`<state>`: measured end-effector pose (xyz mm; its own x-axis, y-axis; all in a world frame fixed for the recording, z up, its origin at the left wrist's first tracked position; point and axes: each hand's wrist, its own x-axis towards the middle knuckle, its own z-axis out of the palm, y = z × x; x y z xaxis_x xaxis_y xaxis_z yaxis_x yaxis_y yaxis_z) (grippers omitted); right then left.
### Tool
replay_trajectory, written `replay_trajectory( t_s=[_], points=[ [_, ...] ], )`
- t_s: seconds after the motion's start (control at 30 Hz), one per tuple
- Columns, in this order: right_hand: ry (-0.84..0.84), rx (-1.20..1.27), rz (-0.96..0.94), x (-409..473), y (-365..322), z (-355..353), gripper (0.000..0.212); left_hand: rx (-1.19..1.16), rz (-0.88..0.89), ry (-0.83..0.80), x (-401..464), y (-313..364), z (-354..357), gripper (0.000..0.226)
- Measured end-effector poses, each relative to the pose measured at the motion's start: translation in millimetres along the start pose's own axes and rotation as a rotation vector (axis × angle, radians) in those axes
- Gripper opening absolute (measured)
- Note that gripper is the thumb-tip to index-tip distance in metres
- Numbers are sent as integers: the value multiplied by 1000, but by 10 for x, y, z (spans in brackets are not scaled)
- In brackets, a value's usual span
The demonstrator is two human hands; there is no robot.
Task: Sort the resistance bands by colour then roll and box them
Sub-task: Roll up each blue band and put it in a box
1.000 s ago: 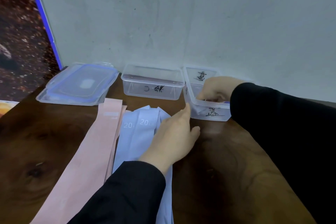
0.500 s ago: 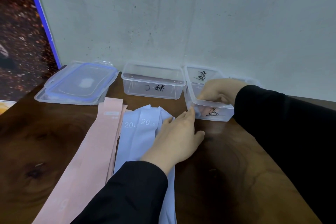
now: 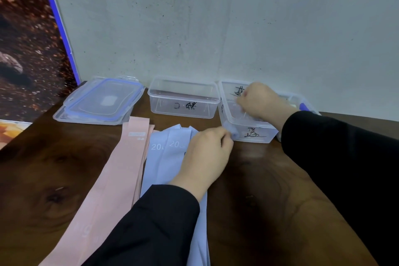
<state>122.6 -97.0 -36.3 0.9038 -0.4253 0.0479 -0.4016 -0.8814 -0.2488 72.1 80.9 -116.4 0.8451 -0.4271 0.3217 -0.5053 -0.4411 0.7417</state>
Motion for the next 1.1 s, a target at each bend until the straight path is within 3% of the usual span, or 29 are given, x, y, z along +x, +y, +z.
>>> replay_trajectory(
  t_s=[0.07,0.1,0.27,0.37,0.47,0.57,0.7,0.8,0.9,1.03,1.1],
  points=[
    [275,164,-118,-95,-41,-69,32,-110,13,174,-36,72,-72,20],
    [330,240,-186,-173,-101,-93,32,-190,1,237,-50,137,-133,20],
    [203,370,-469,-610,-464,85,17,-533,-217,457,88,330,-628,22],
    [22,216,-574,-694,-558,515,13,-431,-280,364,67,120,-824,21],
    [-49,135,-598,-709,-593,893,22,-315,-330,221,-166,-117,-848,24],
    [14,27,-538,-743,-614,1036,31,-168,-305,123,-362,-273,-866,22],
    [231,-119,-590,-843,-698,1030,30,-85,-269,122,-463,-313,-915,21],
    [232,79,-545,-919,-721,878,23,-41,-248,135,-492,-274,-941,36],
    [104,503,-470,-1075,-682,588,15,-51,-209,97,-473,-205,-968,50],
    [98,782,-435,-1409,-535,140,17,-131,-128,75,-467,137,-951,11],
    [149,955,-409,-1588,-443,-54,19,-177,-67,115,-472,374,-940,28]
  ],
)
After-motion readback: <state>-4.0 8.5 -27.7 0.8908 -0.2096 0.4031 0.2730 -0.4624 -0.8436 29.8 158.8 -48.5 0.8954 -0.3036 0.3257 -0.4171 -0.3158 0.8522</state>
